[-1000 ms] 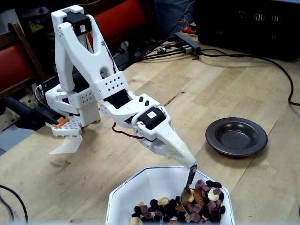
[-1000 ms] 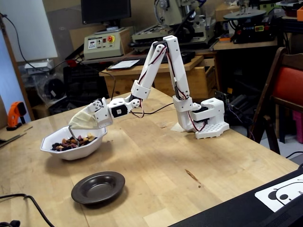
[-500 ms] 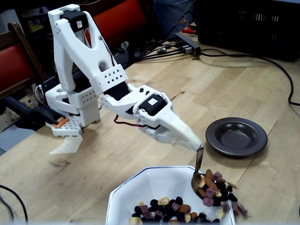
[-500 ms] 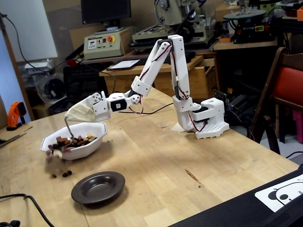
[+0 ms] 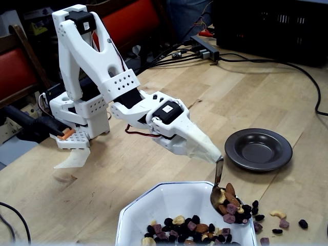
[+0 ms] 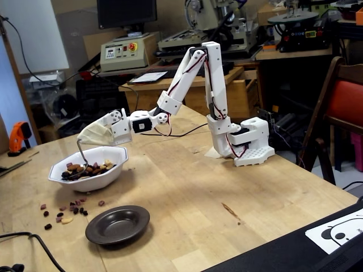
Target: Use spoon to transfer food from the white bowl to brown plate
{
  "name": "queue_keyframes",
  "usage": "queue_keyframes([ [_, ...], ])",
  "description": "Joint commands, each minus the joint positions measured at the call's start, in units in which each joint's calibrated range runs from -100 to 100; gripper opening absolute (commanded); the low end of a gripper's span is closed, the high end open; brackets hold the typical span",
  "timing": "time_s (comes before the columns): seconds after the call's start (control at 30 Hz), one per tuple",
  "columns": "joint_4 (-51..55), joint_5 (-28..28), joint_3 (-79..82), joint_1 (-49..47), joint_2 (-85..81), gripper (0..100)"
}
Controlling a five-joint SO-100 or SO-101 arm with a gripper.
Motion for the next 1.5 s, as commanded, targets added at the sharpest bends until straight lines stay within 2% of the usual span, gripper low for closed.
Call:
queue_keyframes([
  [0.0,-0.1,0.2,-4.3,-0.6,-4.7,3],
  [0.27,0.7,0.2,-4.2,-0.8,-9.9,3],
  [0.5,12.4,0.2,-4.2,-1.0,-15.9,3],
  [0.73,19.2,0.2,-3.9,-1.3,-22.3,3],
  [1.3,24.0,0.2,-3.4,-1.6,-31.5,3],
  [1.47,24.2,0.2,-3.3,-5.4,-31.5,3],
])
